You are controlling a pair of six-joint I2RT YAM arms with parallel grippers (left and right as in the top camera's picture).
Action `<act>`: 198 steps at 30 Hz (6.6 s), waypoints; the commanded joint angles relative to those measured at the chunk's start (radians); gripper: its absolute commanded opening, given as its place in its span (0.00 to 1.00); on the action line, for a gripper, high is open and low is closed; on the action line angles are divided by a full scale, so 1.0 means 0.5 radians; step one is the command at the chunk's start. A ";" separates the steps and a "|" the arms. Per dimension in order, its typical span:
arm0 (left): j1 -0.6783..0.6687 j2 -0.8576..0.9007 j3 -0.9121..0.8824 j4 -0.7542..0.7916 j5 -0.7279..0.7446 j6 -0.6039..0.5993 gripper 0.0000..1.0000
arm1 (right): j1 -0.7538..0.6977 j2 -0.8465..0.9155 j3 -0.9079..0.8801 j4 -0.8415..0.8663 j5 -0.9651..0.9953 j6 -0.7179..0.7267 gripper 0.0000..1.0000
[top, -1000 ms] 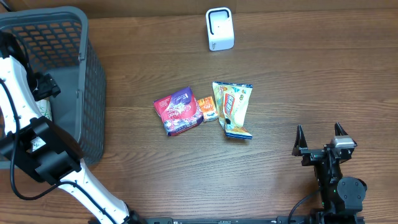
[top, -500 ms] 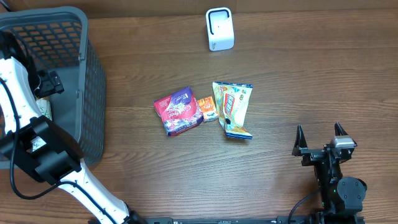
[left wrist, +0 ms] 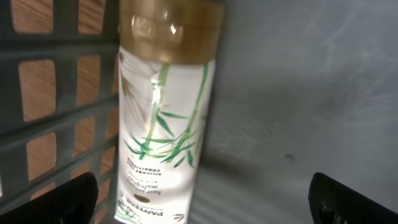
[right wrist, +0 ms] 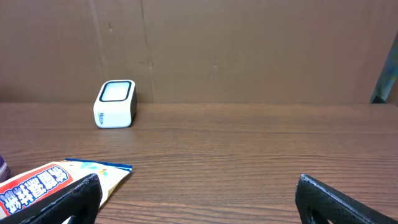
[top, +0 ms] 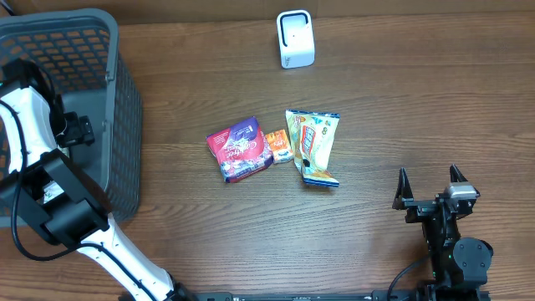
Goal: Scan the item barcode
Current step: 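Grasp the white bamboo-print bottle in the basket with the left gripper, then carry the bottle out and lay it beside the snack bag, then move the left gripper back toward the grey basket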
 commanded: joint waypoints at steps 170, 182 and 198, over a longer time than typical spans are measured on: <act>-1.578 -0.363 1.187 -1.029 0.954 -0.929 1.00 | 0.008 -0.020 -0.021 0.015 0.003 0.005 1.00; -1.187 -0.826 1.069 -1.028 0.826 -0.859 1.00 | 0.008 -0.020 -0.021 0.015 0.003 0.005 1.00; -0.954 -1.086 0.124 -1.028 0.482 -0.908 0.04 | 0.008 -0.020 -0.021 0.015 0.003 0.005 1.00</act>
